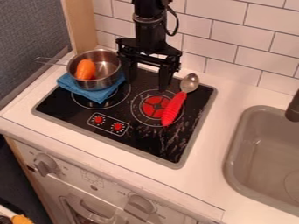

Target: Move the carrot to the left of the red spoon

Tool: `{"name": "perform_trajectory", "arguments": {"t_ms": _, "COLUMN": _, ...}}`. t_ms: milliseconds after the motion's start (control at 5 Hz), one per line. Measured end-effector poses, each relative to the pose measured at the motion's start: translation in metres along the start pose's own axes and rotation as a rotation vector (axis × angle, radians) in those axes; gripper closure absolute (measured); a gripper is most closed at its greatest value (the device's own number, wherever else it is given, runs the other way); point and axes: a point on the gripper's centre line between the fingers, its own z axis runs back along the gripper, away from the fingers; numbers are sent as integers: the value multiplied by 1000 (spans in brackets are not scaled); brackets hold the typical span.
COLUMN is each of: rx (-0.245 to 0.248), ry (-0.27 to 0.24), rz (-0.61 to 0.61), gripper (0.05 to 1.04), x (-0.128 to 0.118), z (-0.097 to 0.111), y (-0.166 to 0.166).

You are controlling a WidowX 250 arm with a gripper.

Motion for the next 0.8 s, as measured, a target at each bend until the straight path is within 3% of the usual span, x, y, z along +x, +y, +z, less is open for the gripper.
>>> {"name": "perform_trajectory", "arguments": {"t_ms": 200, "rx": -8, "ry": 35, "rz": 5, "gripper": 83, "x": -2, "z": -12, "y": -1}}
{"name": "perform_trajectory", "arguments": {"t_ms": 400, "rx": -40, "ry": 32, "rz": 84, "gripper": 83, "x": 4, "z": -10, "y": 29}}
{"name": "perform_trajectory", "arguments": {"t_ms": 600, "rx": -31, "ry": 46, "rz": 156, "gripper": 83, "x": 10, "z": -11, "y": 69}}
{"name": "perform_trajectory", "arguments": {"t_ms": 800, "rx": -21, "ry": 24, "rz": 242, "gripper": 83, "x": 12, "z": -1, "y": 113}}
